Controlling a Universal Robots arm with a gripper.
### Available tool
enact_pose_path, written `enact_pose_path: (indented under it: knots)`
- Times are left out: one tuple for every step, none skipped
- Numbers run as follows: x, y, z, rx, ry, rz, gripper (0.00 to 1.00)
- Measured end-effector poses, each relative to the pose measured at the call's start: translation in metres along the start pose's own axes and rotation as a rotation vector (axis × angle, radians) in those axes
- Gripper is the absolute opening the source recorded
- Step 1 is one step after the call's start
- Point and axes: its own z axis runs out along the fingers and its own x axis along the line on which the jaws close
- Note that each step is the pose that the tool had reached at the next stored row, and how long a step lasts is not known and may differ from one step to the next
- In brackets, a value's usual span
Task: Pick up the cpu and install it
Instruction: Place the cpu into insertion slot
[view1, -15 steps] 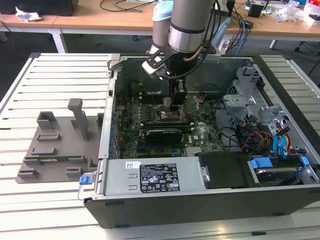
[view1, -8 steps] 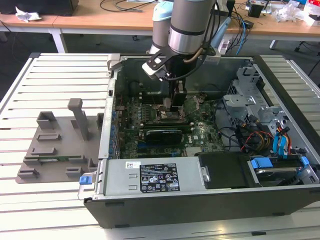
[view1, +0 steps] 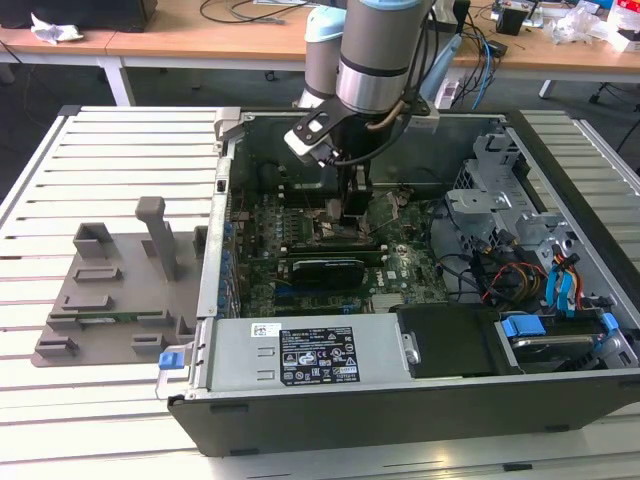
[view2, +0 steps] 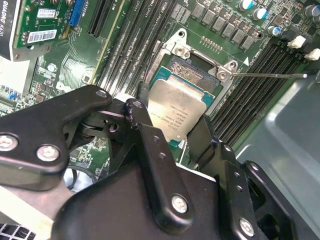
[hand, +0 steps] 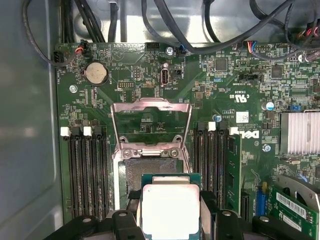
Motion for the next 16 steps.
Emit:
enact_pose_path:
  knots:
    - [0.0,0.0,0.0006,0.0,0.0,0.0,0.55]
    - [0.0001,0.0001,0.0016,0.0,0.0,-0.001,0.55]
    - [0.0001,0.0001,0.0025,0.0,0.0,-0.001,0.55]
    - [0.0001,0.0001,0.0032,0.0,0.0,-0.001,0.55]
    - [0.0002,0.0002,0.004,0.0,0.0,-0.001,0.55]
    - [0.0002,0.0003,0.0051,0.0,-0.0001,-0.001,0.55]
    - [0.0003,0.0003,0.0056,0.0,0.0,-0.001,0.55]
    - [0.0005,0.0004,0.0063,-0.0001,-0.0003,-0.001,0.55]
    - [0.0008,0.0006,0.0066,0.0,-0.0004,-0.002,0.55]
    - [0.001,0.0008,0.0069,-0.0001,-0.0003,-0.003,0.55]
    - [0.0021,0.0012,0.0089,-0.0004,-0.0005,-0.008,0.55]
    - [0.0025,0.0014,0.0117,-0.0004,-0.0008,-0.009,0.55]
    - [0.0026,0.0015,0.014,-0.0004,-0.0007,-0.009,0.55]
    - [0.0026,0.0015,0.0144,-0.0004,-0.0008,-0.009,0.55]
    - [0.0026,0.0015,0.0147,-0.0004,-0.0008,-0.009,0.55]
    - [0.0027,0.0016,0.0158,-0.0004,-0.0008,-0.009,0.55]
